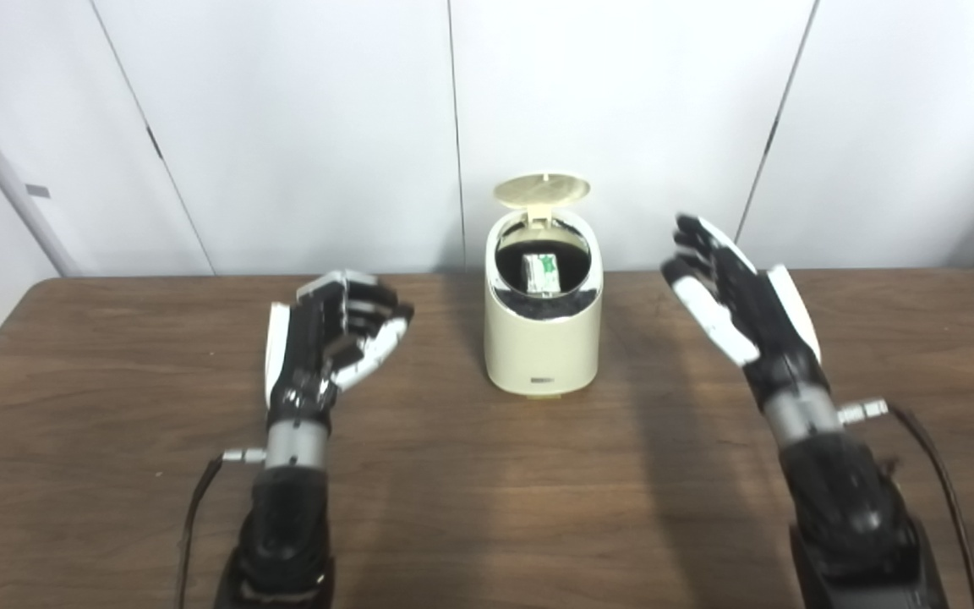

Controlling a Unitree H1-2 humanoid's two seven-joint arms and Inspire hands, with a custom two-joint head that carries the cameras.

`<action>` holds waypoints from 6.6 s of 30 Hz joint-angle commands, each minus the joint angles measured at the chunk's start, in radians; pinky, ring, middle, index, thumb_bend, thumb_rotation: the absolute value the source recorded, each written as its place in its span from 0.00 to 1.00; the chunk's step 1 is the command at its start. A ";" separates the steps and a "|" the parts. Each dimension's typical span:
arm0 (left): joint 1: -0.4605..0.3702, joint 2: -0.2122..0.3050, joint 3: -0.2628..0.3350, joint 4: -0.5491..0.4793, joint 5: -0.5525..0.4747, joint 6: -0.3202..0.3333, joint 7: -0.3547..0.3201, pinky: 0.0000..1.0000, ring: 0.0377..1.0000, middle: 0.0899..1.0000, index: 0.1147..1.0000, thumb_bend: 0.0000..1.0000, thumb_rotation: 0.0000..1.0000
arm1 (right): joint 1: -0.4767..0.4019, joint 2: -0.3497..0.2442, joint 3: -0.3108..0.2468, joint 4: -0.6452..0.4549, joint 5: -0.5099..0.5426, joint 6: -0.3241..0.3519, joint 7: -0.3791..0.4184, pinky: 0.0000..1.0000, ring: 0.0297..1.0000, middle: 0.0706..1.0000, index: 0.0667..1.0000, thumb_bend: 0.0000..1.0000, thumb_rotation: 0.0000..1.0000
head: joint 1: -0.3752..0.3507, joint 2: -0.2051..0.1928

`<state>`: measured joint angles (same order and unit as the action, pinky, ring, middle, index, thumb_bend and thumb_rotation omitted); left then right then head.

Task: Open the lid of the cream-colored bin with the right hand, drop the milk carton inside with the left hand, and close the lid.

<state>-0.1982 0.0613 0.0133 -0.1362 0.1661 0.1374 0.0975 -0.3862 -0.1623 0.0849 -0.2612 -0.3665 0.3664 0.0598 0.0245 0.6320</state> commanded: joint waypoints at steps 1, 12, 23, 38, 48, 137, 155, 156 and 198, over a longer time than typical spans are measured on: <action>-0.002 0.021 0.002 -0.043 -0.029 -0.018 -0.036 0.57 0.61 0.65 0.67 0.47 0.56 | -0.074 -0.017 0.016 0.002 -0.029 -0.033 0.006 0.82 0.89 0.93 0.92 0.51 0.87 | 0.001 -0.004; 0.114 0.002 0.020 -0.042 -0.128 -0.034 -0.079 0.71 0.77 0.81 0.82 0.46 0.68 | -0.255 -0.076 0.094 0.179 -0.101 -0.099 0.028 0.81 0.90 0.94 0.93 0.51 0.95 | -0.018 -0.029; 0.173 -0.024 0.007 -0.063 -0.139 -0.026 -0.080 0.83 0.85 0.87 0.89 0.48 0.73 | -0.386 -0.135 0.217 0.256 -0.256 -0.143 0.075 0.83 0.90 0.90 0.89 0.56 1.00 | -0.015 -0.025; 0.187 -0.034 -0.008 -0.073 -0.113 -0.007 -0.070 0.89 0.86 0.86 0.89 0.45 0.73 | -0.408 -0.214 0.299 0.130 -0.495 -0.165 0.219 0.86 0.93 0.82 0.81 0.58 0.94 | -0.019 -0.016; 0.165 -0.033 0.005 -0.029 -0.130 -0.034 -0.068 0.88 0.85 0.85 0.87 0.46 0.72 | -0.367 -0.239 0.301 0.023 -0.674 -0.152 0.338 0.78 0.84 0.72 0.74 0.58 0.94 | -0.022 -0.018; 0.139 -0.070 0.005 -0.064 -0.050 0.028 -0.022 0.80 0.83 0.83 0.94 0.48 0.58 | -0.180 -0.133 0.304 -0.005 -0.744 -0.244 0.510 0.96 0.89 0.71 0.84 0.58 0.83 | 0.023 0.047; 0.146 -0.069 0.009 -0.076 -0.054 0.040 -0.025 0.79 0.82 0.82 0.94 0.48 0.56 | -0.158 -0.139 0.205 -0.124 -0.739 -0.245 0.468 0.95 0.92 0.78 0.93 0.56 0.80 | 0.030 0.051; 0.147 -0.070 0.011 -0.076 -0.057 0.041 -0.025 0.79 0.82 0.82 0.94 0.48 0.55 | -0.153 -0.135 0.197 -0.123 -0.741 -0.247 0.452 0.98 0.94 0.80 0.95 0.56 0.81 | 0.029 0.051; 0.278 0.027 0.054 -0.215 -0.009 -0.012 -0.040 0.75 0.75 0.77 0.82 0.62 0.22 | 0.338 -0.001 -0.086 -0.148 -0.287 -0.139 0.132 0.75 0.85 0.90 0.93 0.62 0.60 | 0.006 0.046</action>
<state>0.0850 0.0895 0.0652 -0.3195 0.1336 0.1831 0.0374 -0.0382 -0.1700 0.0059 -0.3979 -0.6758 0.2526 0.2310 0.0307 0.6765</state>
